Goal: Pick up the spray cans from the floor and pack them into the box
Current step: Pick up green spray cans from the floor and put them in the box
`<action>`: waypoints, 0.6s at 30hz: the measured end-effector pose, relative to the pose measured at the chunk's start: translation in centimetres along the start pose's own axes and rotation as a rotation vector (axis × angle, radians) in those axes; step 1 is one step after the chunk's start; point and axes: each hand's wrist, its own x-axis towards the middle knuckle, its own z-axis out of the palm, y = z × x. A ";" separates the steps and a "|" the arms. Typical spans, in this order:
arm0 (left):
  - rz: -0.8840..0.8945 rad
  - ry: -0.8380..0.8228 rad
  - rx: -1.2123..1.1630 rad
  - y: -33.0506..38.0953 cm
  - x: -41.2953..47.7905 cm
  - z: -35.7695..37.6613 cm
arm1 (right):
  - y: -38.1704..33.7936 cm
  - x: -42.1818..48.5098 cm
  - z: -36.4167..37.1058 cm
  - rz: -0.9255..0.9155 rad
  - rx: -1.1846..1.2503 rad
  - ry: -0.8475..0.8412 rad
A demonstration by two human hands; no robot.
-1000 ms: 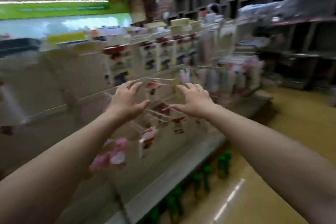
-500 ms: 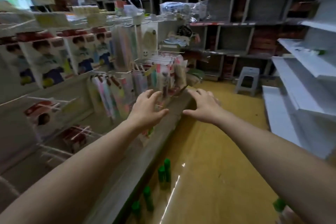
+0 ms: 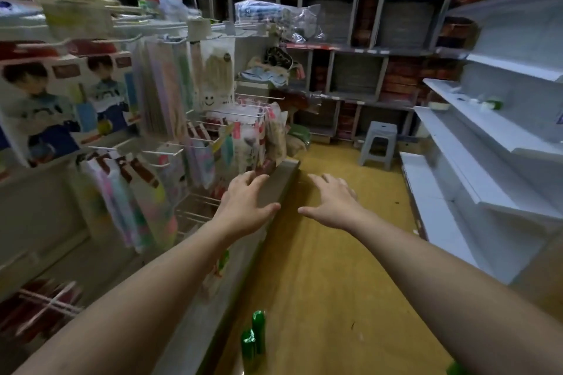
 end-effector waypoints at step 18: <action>-0.658 -0.005 -0.025 -16.1 17.1 22.2 | 3.0 34.0 25.5 -0.489 -0.176 -0.546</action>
